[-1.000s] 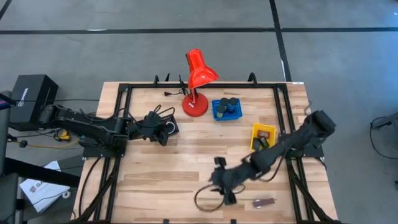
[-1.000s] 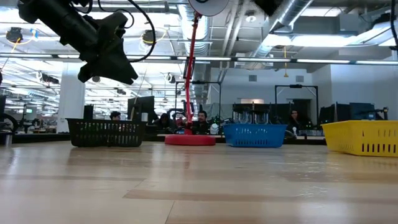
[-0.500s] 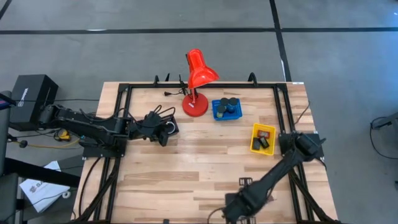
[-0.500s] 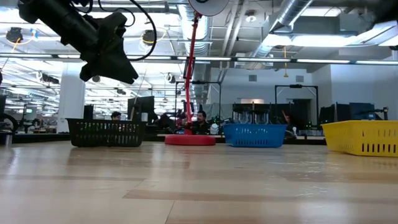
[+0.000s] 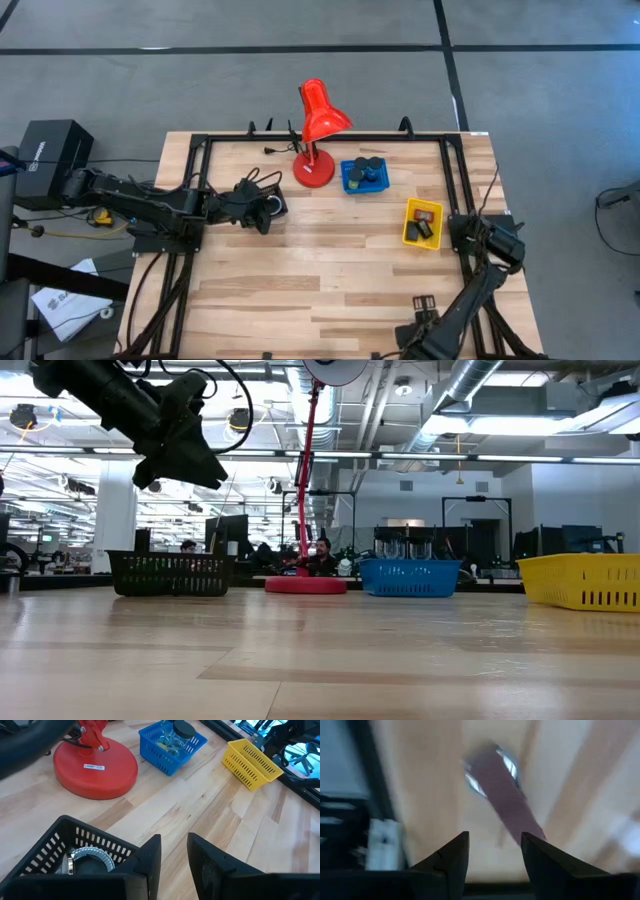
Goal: Pick & Place Office items
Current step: Put the brown wristwatch into the black basket
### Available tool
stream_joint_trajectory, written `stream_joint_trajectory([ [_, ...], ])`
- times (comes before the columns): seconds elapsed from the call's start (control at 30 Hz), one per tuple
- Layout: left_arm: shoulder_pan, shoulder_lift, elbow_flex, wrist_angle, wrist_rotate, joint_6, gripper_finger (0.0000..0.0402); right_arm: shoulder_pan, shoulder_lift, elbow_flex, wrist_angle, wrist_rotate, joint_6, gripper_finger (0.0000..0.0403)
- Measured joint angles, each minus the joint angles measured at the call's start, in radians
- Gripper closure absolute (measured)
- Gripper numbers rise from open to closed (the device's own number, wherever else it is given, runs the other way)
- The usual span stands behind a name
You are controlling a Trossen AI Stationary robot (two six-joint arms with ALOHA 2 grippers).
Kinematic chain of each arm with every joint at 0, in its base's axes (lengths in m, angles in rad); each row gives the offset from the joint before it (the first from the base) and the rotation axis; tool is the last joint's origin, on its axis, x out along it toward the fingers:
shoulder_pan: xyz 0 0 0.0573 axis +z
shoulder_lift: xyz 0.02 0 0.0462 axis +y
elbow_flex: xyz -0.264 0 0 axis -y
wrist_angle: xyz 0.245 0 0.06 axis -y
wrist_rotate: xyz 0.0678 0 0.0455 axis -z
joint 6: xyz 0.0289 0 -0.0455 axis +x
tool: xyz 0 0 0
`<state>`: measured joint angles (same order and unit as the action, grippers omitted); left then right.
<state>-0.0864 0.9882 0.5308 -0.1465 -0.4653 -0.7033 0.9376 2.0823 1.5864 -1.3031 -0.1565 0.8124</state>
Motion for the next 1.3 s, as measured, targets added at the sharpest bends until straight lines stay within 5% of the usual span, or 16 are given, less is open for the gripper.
stream_joint_trajectory([
  [0.63, 0.000, 0.000, 0.000, 0.013, 0.054, 0.000, 0.0312, -0.118, 0.000, -0.155, 0.169, -0.030, -0.186, 0.0242],
  [1.3, 0.000, 0.000, 0.000, 0.026, 0.079, 0.000, 0.0312, -0.199, -0.002, -0.147, 0.334, 0.026, -0.334, 0.0389],
])
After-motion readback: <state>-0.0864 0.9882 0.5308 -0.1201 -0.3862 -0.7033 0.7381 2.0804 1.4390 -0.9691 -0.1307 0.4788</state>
